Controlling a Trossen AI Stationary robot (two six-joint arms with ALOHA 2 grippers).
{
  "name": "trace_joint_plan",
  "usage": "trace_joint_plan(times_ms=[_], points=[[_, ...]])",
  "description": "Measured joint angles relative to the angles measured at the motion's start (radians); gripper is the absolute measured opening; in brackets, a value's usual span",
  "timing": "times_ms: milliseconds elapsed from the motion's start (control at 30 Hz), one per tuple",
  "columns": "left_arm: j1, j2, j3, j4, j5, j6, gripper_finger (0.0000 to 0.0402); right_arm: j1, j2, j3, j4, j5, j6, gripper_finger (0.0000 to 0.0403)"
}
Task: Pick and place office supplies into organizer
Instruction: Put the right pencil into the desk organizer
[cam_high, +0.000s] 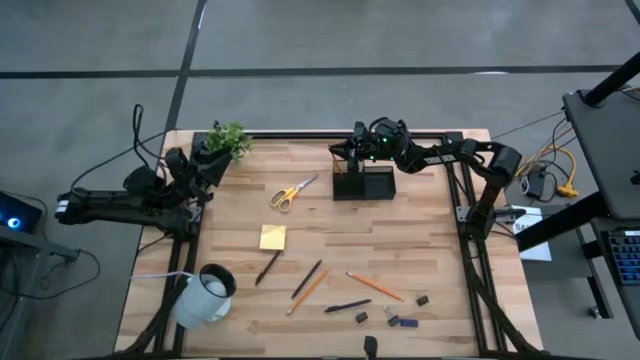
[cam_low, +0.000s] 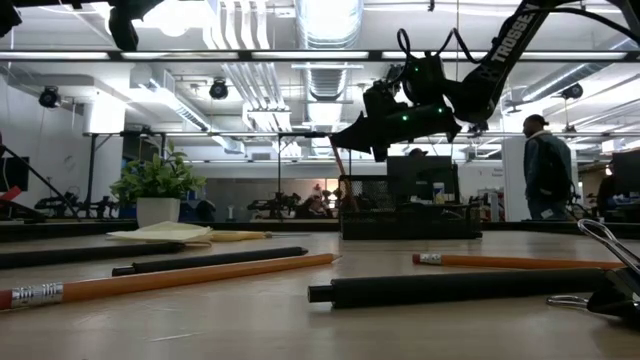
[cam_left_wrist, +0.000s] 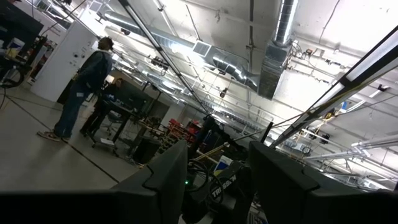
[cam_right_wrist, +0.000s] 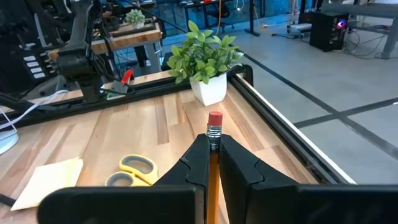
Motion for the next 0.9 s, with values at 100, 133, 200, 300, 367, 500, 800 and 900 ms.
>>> trace_joint_plan(times_ms=[100, 133, 200, 300, 367, 500, 800, 900], points=[[0.0, 0.0, 0.0, 0.0, 0.0, 0.0, 0.0157, 0.0, 0.0, 0.0, 0.0, 0.0, 0.0, 0.0013], [0.0, 0.0, 0.0, 0.0, 0.0, 0.0, 0.0157, 0.0, 0.0, 0.0, 0.0, 0.0, 0.0, 0.0013], [0.0, 0.0, 0.0, 0.0, 0.0, 0.0, 0.0157, 0.0, 0.0, 0.0, 0.0, 0.0, 0.0, 0.0013], [0.0, 0.0, 0.0, 0.0, 0.0, 0.0, 0.0157, 0.0, 0.0, 0.0, 0.0, 0.0, 0.0, 0.0013], [0.0, 0.0, 0.0, 0.0, 0.0, 0.0, 0.0157, 0.0, 0.0, 0.0, 0.0, 0.0, 0.0, 0.0013], [0.0, 0.0, 0.0, 0.0, 0.0, 0.0, 0.0157, 0.0, 0.0, 0.0, 0.0, 0.006, 0.0, 0.0016], [0.0, 0.0, 0.0, 0.0, 0.0, 0.0, 0.0157, 0.0, 0.0, 0.0, 0.0, 0.007, -0.002, 0.0069], [0.0, 0.0, 0.0, 0.0, 0.0, 0.0, 0.0157, 0.0, 0.0, 0.0, 0.0, 0.007, 0.0, 0.0081]])
